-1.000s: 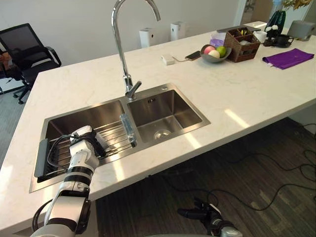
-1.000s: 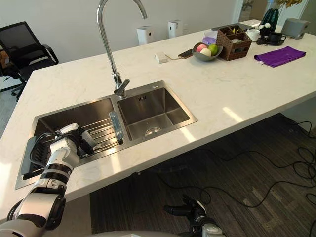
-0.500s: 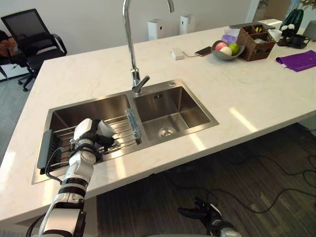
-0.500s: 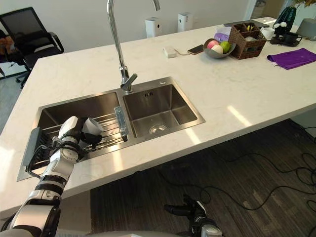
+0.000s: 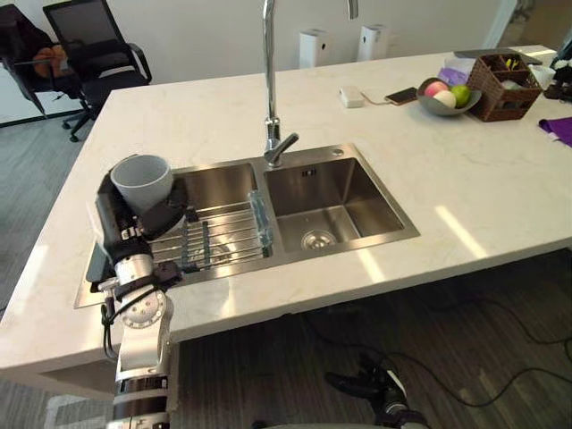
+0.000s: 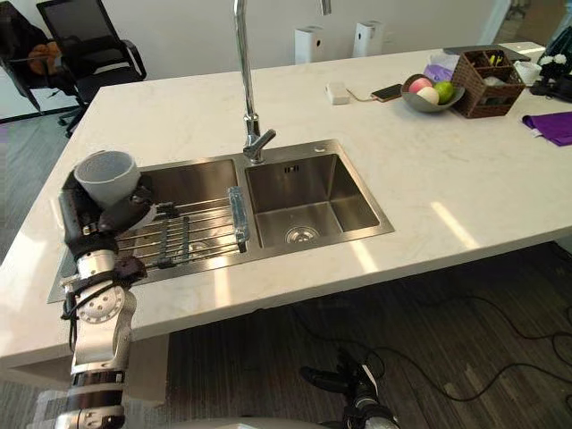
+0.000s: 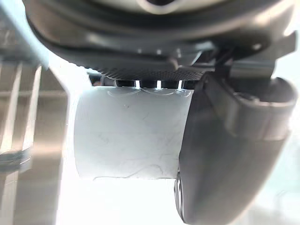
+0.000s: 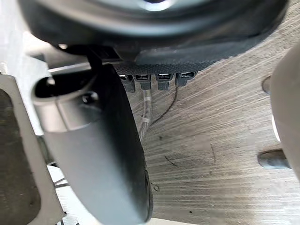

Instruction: Walk over to the sink, pick up the cup, carry it to the dishwasher, place the cup inside the dishwasher, then close the dishwasher door

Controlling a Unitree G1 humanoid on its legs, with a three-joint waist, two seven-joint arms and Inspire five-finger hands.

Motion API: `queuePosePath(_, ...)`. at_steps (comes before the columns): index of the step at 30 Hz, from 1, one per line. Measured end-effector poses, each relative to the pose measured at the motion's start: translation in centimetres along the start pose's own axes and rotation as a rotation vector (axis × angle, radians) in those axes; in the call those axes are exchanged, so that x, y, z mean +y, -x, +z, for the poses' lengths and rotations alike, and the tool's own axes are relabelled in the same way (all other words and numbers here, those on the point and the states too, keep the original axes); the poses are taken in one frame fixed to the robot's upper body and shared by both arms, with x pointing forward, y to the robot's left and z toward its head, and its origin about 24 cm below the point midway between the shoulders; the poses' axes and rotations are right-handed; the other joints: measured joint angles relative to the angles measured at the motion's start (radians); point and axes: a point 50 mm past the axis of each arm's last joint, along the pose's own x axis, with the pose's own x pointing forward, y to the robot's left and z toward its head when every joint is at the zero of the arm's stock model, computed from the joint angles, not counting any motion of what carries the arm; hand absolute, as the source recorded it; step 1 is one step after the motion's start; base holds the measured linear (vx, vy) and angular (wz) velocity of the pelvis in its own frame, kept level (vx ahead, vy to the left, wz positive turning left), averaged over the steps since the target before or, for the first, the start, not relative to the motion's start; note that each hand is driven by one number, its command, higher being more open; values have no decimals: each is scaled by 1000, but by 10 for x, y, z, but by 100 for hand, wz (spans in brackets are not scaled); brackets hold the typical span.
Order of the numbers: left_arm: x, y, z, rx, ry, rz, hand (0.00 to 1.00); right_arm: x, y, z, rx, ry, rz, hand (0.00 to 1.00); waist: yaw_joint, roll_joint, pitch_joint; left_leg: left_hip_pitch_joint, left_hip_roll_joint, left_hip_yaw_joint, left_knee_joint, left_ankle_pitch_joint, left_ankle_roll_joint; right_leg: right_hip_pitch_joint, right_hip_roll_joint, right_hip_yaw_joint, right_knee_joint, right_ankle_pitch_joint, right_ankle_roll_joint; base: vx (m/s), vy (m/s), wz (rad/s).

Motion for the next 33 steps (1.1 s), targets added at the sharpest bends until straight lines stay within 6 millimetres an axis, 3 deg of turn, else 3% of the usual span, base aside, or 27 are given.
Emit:
queuePosePath(4,18,20,13,-38,52,89,0,-4,2,-4,12,23,-30,100,29,2,-5,-8,-10,-38,0,7,0,1,-5,-35,16,-16,0,-15,-28,30)
queuePosePath(6,27,39,22,-35,56,124,0,-6,2,-5,30,37,-64,100,34,4,-7,-30,-20,-91,2,18,1,4,-15,-91,26,-34,3,15,-42,80)
queuePosePath(11,33,58,21,21,81,138,0,-21,4,-13,112,102,-188,100,115,17,2,-84,-62,-179,22,66,-9,34,-41,-282,51,-73,4,-44,-63,117)
queuePosePath(12,36,61,21,26,72,148,0,-26,4,-15,133,108,-226,100,130,15,7,-100,-66,-134,11,75,-17,33,-53,-339,57,-79,2,-169,-36,136)
queuePosePath(13,36,62,23,20,73,147,0,-30,3,-17,161,92,-270,100,134,12,10,-143,-56,38,94,22,53,28,-75,-411,57,-83,1,-151,-27,144)
queuePosePath(14,35,61,25,12,77,146,0,-32,2,-16,175,95,-290,100,136,5,15,-164,-53,120,161,-8,85,26,-92,-443,62,-84,3,-49,4,157)
queuePosePath(16,29,61,31,-16,109,125,0,-47,9,-27,248,134,-358,100,133,-12,25,-177,-19,364,403,-131,116,45,-168,-588,76,-81,9,51,29,171)
queuePosePath(17,27,61,33,-20,121,115,0,-51,12,-30,264,138,-372,100,129,-11,24,-164,-2,406,443,-152,124,55,-182,-632,82,-81,9,64,43,198)
queuePosePath(18,19,62,37,-33,161,85,0,-55,19,-41,318,140,-388,100,116,-4,19,-138,50,481,503,-178,144,72,-200,-721,97,-81,9,83,58,212)
queuePosePath(19,12,63,41,-45,199,51,0,-57,24,-50,367,130,-400,100,99,16,4,-123,123,557,544,-178,160,81,-202,-806,123,-81,9,75,48,219)
queuePosePath(20,9,63,42,-47,210,34,0,-59,26,-51,374,104,-415,100,93,34,-7,-119,163,594,550,-144,192,81,-200,-844,146,-83,7,91,158,228)
queuePosePath(21,-3,64,40,-33,250,-20,0,-69,28,-48,382,86,-453,100,82,69,-17,-118,173,634,518,-95,220,75,-237,-894,264,-97,-11,49,199,184)
queuePosePath(22,-8,66,37,-16,271,-42,0,-72,28,-46,390,80,-465,100,72,70,-10,-91,154,665,475,-84,237,55,-301,-919,394,-113,-21,32,264,239)
queuePosePath(23,-15,65,35,-4,312,-64,0,-73,25,-40,388,69,-467,100,46,85,-12,-83,126,645,356,-81,241,10,-303,-917,461,-154,16,-105,223,225)
queuePosePath(24,-19,58,40,-55,341,-75,0,-64,14,-28,367,58,-444,100,39,84,-6,-66,96,631,213,-83,208,-42,-205,-916,252,-150,30,-124,157,224)
queuePosePath(25,-22,52,45,-94,354,-86,0,-58,9,-23,362,47,-430,100,37,64,12,-67,86,649,189,-96,168,-54,-164,-908,122,-50,14,-145,86,214)
queuePosePath(26,-29,49,39,-90,371,-116,0,-56,8,-23,391,25,-424,100,29,67,25,-64,98,624,165,-84,57,-16,-144,-983,97,-8,18,-45,33,198)
queuePosePath(27,-30,56,30,-29,367,-129,0,-60,10,-25,434,16,-432,100,36,79,33,-34,79,604,108,-54,13,8,-181,-1035,166,-24,10,-24,85,204)
queuePosePath(29,-34,68,23,41,386,-179,0,-70,15,-28,485,-15,-452,100,52,93,40,16,34,548,32,-32,20,56,-260,-1087,301,-50,9,29,142,139)
queuePosePath(30,-39,71,24,50,404,-219,0,-73,18,-32,512,-48,-456,100,55,103,33,32,13,508,31,-37,50,90,-324,-1101,408,-56,4,67,134,139)
queuePosePath(31,-44,72,26,44,425,-246,0,-73,19,-33,524,-61,-453,100,56,96,30,40,-8,472,32,-41,75,96,-398,-1080,543,-52,-27,143,172,160)
queuePosePath(32,-51,72,30,32,451,-274,0,-76,19,-30,513,-79,-450,100,52,90,35,48,-20,416,36,-52,96,61,-473,-1005,689,-63,-102,166,127,173)
queuePosePath(33,-61,68,34,9,481,-307,0,-74,15,-24,484,-86,-430,100,52,97,36,35,-5,334,38,-59,104,-26,-426,-806,701,-151,-66,172,86,166)
